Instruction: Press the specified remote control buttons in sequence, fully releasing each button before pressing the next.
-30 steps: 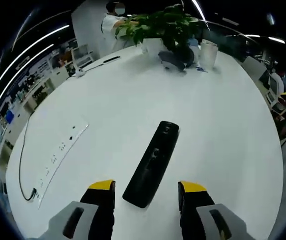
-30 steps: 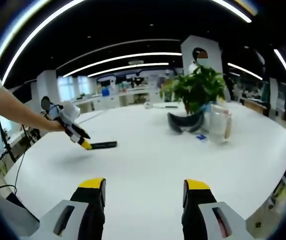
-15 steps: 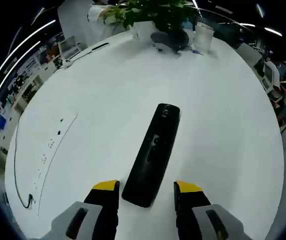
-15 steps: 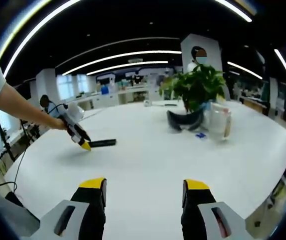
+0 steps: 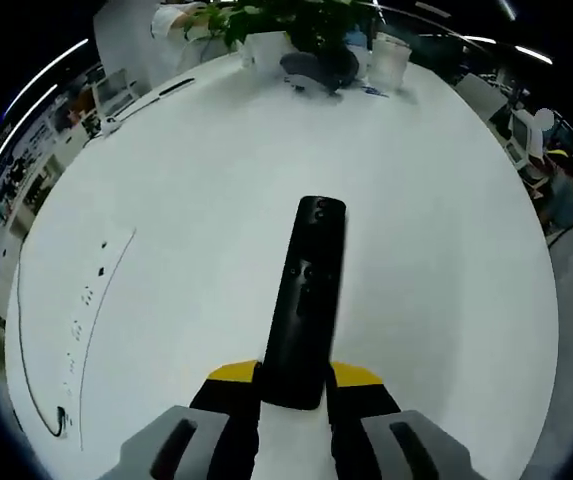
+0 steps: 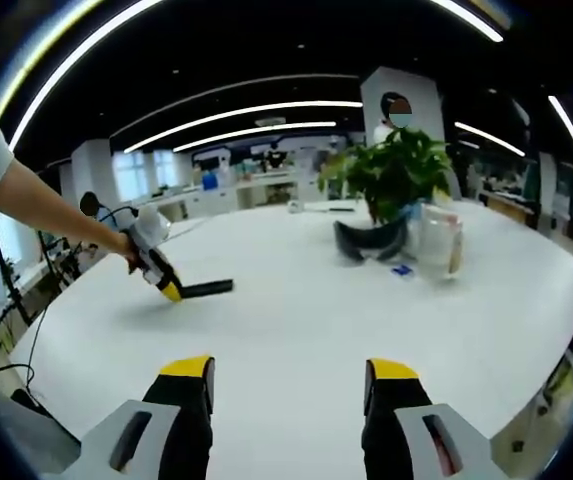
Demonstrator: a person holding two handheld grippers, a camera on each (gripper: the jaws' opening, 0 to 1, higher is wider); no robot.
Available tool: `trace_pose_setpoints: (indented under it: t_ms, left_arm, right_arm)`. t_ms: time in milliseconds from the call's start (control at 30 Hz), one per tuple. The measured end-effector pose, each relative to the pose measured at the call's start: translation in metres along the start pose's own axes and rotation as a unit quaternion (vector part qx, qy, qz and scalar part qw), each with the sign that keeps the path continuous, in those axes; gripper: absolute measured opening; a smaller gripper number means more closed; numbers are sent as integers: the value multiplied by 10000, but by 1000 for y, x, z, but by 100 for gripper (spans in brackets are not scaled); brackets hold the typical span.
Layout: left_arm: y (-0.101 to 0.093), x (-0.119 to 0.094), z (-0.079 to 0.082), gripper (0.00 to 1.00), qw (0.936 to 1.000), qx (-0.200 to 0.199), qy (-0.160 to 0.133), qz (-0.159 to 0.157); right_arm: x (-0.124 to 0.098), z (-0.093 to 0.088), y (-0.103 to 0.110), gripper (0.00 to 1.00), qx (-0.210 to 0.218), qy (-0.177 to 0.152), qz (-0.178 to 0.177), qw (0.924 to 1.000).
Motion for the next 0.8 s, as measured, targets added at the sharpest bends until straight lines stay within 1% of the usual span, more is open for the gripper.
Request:
trace_pose_setpoints:
  t_ms: [33,233,333,567,667,800]
  left_arm:
    - [-1,0,1,25,10000,-52,48,7]
    - [-10,-4,4,23,9997,162,187,92]
    - [-16,-6,4,23,9991,323,261,69]
    - [-31,-12,2,23,9985,403,375,8]
    - [-39,-14,1,23,9974,546,471,-29]
    - [-47,-17,-1,23,9974,507,520,-22]
  right_arm:
    - [0,0,0,58,-3,-8,-3,10000]
    - [-1,0,-1,58,36,-33,-22,10000]
    - [-2,0,0,57,18,-43,-12,10000]
    - [-5,1,0,56,42,-89,-8,10000]
    - [-6,1,0,55,73,-117,-2,9999]
    - [-6,1,1,54,64,-125,28,9999]
Point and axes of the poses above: the point that each gripper's makers call its tool centre point, and the gripper's own axes: x roughly forward along the fingers, y roughly to its left, z roughly out of its top, the point moved 10 cm from there along -x, roughly backward along the fingers, and after that the axes turned 11 degrees about z, right-handed, at the moved point
